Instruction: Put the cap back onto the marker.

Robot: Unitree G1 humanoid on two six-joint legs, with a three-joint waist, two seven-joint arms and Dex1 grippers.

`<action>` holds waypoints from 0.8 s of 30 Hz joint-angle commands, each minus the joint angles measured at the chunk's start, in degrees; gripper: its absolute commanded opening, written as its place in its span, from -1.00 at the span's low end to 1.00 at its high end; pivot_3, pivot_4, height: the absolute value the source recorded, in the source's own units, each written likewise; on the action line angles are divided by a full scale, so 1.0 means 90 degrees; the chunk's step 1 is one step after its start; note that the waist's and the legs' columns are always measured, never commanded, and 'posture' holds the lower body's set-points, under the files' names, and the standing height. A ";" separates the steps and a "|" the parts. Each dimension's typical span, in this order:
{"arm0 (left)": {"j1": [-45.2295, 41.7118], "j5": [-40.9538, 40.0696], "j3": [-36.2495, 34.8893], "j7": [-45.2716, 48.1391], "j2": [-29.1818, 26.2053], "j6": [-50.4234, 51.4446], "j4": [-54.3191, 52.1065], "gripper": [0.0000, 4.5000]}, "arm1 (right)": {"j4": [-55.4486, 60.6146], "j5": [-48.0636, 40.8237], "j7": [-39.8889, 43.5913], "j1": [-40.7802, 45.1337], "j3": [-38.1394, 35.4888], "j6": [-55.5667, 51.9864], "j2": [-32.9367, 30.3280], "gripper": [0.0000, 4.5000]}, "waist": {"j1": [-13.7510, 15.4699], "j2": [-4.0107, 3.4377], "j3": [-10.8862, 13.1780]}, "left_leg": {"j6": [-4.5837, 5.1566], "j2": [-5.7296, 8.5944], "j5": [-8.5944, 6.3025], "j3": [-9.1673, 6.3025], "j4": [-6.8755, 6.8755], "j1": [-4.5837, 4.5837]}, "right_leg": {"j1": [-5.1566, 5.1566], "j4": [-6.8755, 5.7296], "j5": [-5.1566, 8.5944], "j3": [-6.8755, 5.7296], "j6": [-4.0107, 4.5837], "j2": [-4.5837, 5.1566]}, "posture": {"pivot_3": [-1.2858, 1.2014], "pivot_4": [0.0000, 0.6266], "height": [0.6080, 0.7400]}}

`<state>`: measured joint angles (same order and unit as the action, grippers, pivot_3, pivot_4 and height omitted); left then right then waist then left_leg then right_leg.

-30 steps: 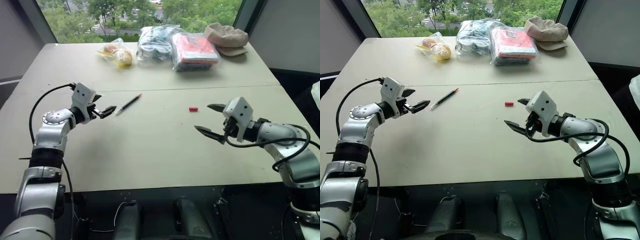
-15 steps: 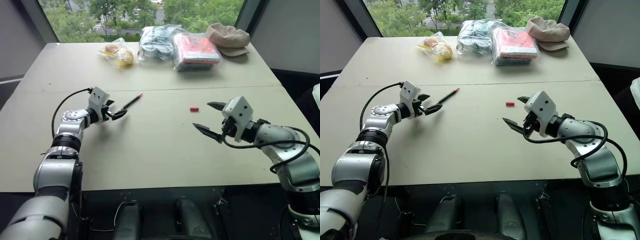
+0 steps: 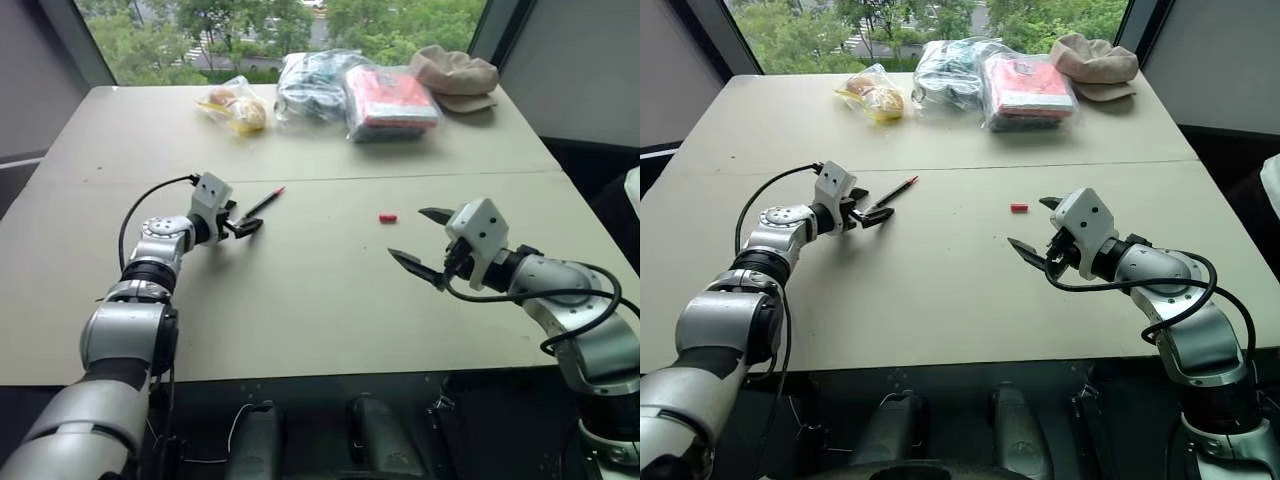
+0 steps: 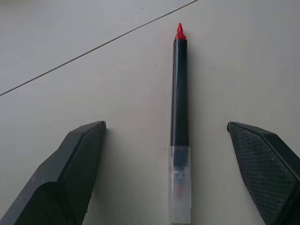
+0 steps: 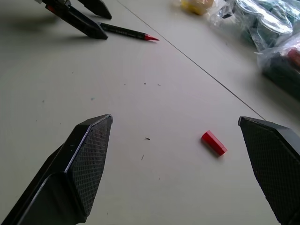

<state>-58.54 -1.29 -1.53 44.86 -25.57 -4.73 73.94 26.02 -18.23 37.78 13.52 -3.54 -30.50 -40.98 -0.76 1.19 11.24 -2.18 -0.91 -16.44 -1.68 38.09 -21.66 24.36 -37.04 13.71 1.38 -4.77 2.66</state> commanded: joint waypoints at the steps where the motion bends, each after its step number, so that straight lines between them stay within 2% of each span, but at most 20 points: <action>1: -0.0084 0.0112 -0.0057 -0.0122 -0.0005 0.0105 0.0045 0.94 | 0.0192 0.0023 -0.0025 0.0090 -0.0228 0.0082 -0.0088 0.97 | 0.0000 0.0001 0.0000 | 0.0000 0.0000 0.0000 0.0000 0.0000 0.0000 | 0.0000 -0.0001 0.0000 0.0000 0.0000 0.0000 | 0.03 -0.52 1.00; 10: -0.0041 0.0299 0.0003 -0.0233 0.0078 0.0099 0.0105 0.94 | 0.0252 0.0006 -0.0018 0.0043 -0.0312 0.0063 -0.0201 0.97 | 0.0011 0.0002 -0.0002 | 0.0000 0.0000 0.0000 0.0000 0.0002 0.0009 | -0.0006 -0.0008 0.0000 0.0001 0.0000 0.0000 | 0.03 -0.52 1.00; 13: -0.0050 0.0404 0.0064 -0.0238 0.0076 0.0035 0.0107 0.57 | 0.0283 0.0006 -0.0030 0.0016 -0.0329 0.0045 -0.0201 1.00 | 0.0008 0.0002 -0.0003 | 0.0000 0.0001 0.0000 0.0000 0.0002 0.0011 | -0.0009 -0.0008 0.0000 0.0000 0.0000 0.0000 | 0.03 -0.52 1.00; 20: -0.0093 0.0547 0.0113 -0.0216 0.0045 0.0005 0.0130 -0.98 | 0.0305 0.0021 -0.0074 0.0002 -0.0306 0.0019 -0.0170 1.00 | -0.0032 0.0002 -0.0003 | 0.0000 -0.0001 0.0000 -0.0001 0.0002 0.0020 | -0.0013 -0.0015 0.0000 0.0002 0.0000 -0.0004 | 0.03 -0.52 1.00; 24: -0.0093 0.0608 0.0110 -0.0193 0.0031 0.0001 0.0134 -0.98 | 0.0286 0.0017 -0.0070 0.0009 -0.0306 0.0020 -0.0173 1.00 | -0.0029 0.0002 -0.0003 | 0.0000 0.0000 0.0000 0.0000 0.0002 0.0020 | -0.0013 -0.0014 0.0000 0.0002 0.0001 -0.0003 | 0.03 -0.52 1.00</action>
<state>-59.28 2.97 -0.89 43.57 -24.33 -5.48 74.12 26.27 -18.22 37.49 13.39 -4.90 -30.69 -42.15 -1.02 1.21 11.21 -2.17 -0.91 -16.44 -1.68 38.11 -21.49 24.25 -37.16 13.71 1.40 -4.76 2.63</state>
